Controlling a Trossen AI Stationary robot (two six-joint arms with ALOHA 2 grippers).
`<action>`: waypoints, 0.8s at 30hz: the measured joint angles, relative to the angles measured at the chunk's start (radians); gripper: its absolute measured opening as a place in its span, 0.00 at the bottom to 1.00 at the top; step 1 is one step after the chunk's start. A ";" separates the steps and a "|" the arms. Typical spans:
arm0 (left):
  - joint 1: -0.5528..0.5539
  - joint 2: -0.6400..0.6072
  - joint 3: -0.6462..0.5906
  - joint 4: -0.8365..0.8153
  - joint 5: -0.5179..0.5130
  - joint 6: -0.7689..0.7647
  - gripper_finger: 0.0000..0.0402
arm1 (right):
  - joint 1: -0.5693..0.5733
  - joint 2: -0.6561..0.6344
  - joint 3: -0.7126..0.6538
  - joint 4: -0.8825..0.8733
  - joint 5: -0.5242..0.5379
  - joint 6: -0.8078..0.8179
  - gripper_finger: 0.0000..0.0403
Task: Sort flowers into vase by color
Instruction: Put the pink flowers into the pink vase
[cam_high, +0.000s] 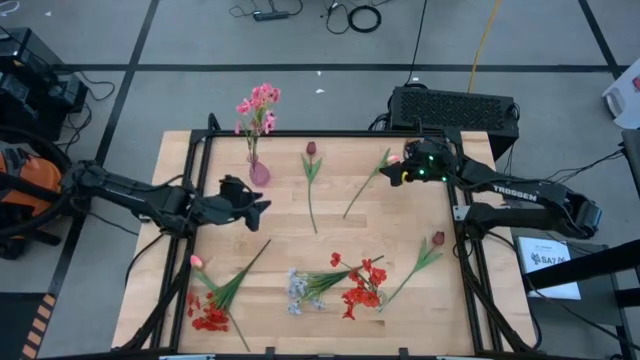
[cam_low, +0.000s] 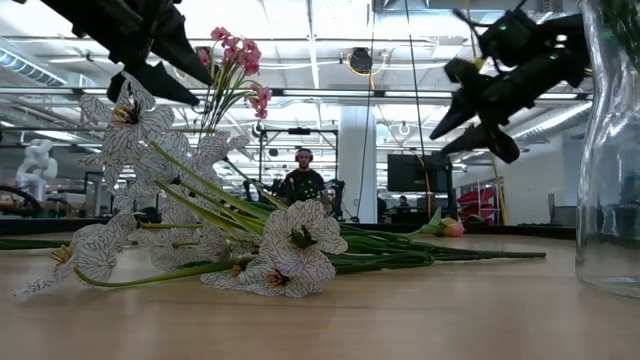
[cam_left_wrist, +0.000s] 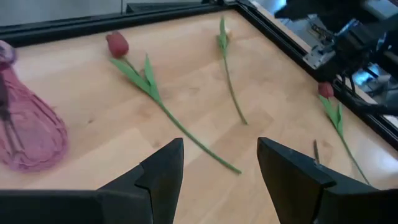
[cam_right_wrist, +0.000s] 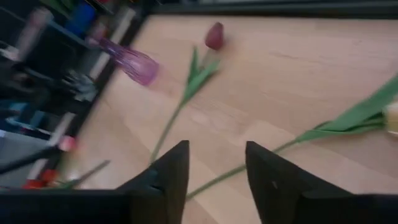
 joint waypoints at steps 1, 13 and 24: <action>0.000 0.006 0.000 0.001 0.001 0.000 0.52 | 0.000 0.033 0.033 -0.037 0.013 -0.007 0.40; -0.002 0.019 0.000 0.006 0.010 0.037 0.52 | -0.022 0.464 0.357 -0.447 0.103 0.057 0.52; -0.064 0.018 0.000 0.084 0.072 0.426 0.52 | 0.002 0.508 0.373 -0.434 0.168 0.261 0.52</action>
